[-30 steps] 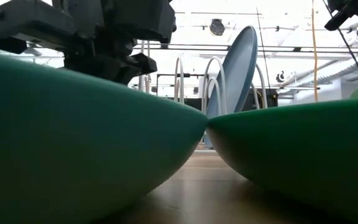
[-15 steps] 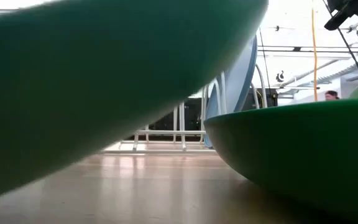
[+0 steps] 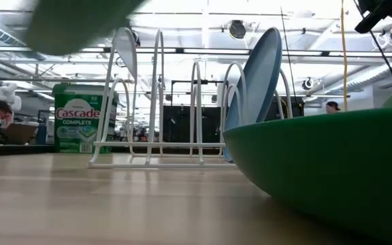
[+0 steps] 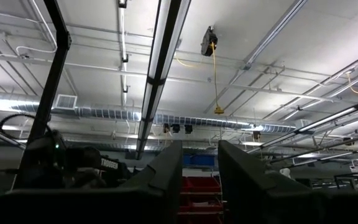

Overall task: Sort dishes
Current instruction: Put the light blue plate into the dish rack

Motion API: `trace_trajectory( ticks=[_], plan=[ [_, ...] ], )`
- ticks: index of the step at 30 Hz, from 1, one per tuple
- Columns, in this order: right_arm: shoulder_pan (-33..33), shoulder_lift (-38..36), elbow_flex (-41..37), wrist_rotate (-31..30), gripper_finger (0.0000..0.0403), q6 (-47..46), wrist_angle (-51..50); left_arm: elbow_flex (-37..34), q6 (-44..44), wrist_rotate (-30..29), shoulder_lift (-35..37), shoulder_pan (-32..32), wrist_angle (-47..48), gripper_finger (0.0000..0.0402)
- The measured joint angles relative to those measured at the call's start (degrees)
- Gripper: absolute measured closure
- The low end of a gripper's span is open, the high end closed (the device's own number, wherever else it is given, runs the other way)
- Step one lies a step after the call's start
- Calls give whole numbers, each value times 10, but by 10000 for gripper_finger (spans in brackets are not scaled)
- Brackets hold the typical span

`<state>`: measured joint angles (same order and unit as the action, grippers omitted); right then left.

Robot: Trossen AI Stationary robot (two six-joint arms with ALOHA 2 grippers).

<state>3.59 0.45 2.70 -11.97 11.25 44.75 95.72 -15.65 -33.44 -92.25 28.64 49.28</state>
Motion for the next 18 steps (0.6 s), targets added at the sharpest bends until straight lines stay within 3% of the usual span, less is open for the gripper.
trace_trajectory(
  ticks=[7,14,18],
  plan=[
    [0,0,0,0,305,-1,0,37,-221,-91,21,-12,-139,401],
    [0,0,0,0,305,-1,0,111,-441,-86,22,-21,-216,401],
    [0,0,0,0,305,-1,0,133,-534,-23,22,-45,-242,401]
  ],
)
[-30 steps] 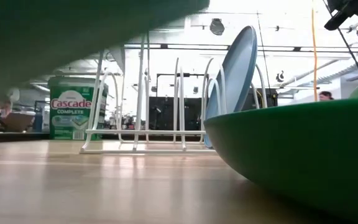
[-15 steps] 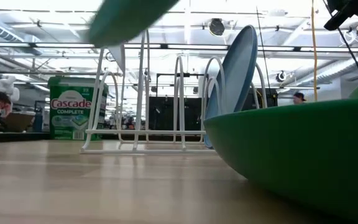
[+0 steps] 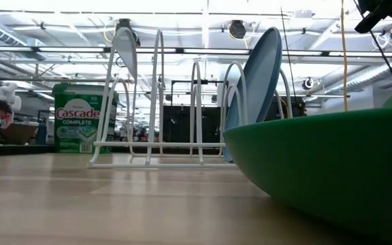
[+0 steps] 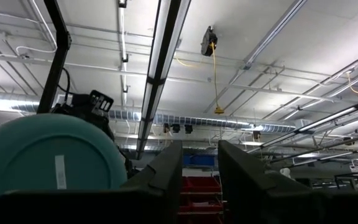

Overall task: Sort dishes
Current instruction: Put the light blue plate into the dish rack

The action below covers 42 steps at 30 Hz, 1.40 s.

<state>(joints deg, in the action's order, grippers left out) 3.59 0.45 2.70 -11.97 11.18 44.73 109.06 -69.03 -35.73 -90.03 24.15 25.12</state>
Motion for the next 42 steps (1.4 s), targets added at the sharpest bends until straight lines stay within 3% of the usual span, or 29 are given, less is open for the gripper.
trace_trajectory(
  ticks=[8,15,20,27,42],
  plan=[
    [0,0,0,-16,305,28,0,12,-20,194,16,-141,27,401],
    [0,0,0,-49,305,89,2,12,68,489,29,-323,49,402],
    [0,0,0,-49,305,132,18,12,122,650,15,-441,49,402],
    [0,0,0,-49,305,138,29,-29,167,718,-30,-520,13,402],
    [0,0,0,-48,305,138,26,-43,177,727,-120,-530,-5,402]
  ],
)
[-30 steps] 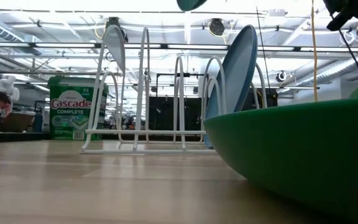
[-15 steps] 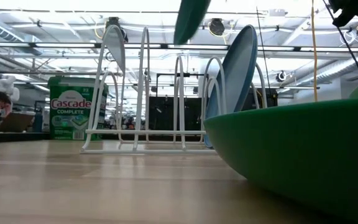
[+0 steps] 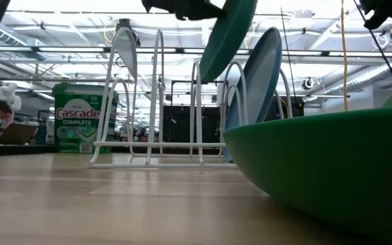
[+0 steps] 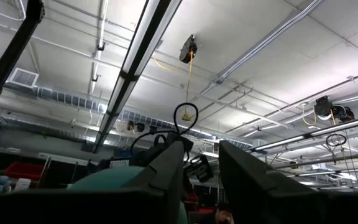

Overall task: Sort dishes
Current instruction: Put the light blue plate into the dish rack

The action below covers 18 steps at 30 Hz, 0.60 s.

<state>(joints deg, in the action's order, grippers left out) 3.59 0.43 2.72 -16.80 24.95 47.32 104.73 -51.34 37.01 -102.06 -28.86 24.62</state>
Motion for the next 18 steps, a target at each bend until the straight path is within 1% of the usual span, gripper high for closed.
trace_trajectory(
  ticks=[9,18],
  plan=[
    [0,0,0,0,305,0,0,0,-2,-1,-18,0,9,401],
    [0,0,0,0,305,0,0,0,1,-7,-20,0,18,387]
  ],
)
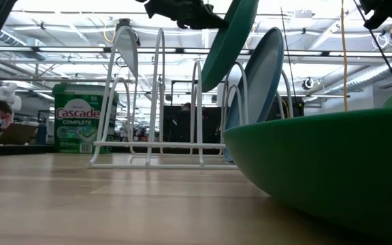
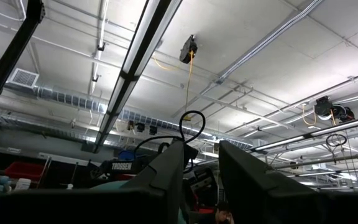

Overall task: Sort dishes
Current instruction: Put the light blue plate into the dish rack

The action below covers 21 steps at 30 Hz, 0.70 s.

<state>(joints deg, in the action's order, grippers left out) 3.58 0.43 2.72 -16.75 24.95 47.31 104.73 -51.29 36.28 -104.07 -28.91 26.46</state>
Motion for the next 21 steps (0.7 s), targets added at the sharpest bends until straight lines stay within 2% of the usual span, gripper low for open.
trace_trajectory(
  ticks=[6,11,21],
  plan=[
    [0,0,0,0,305,0,0,0,4,-25,0,0,1,385],
    [0,0,0,0,305,0,0,0,48,-36,0,0,1,384],
    [0,0,0,0,305,0,0,0,49,-38,0,0,3,384]
  ],
)
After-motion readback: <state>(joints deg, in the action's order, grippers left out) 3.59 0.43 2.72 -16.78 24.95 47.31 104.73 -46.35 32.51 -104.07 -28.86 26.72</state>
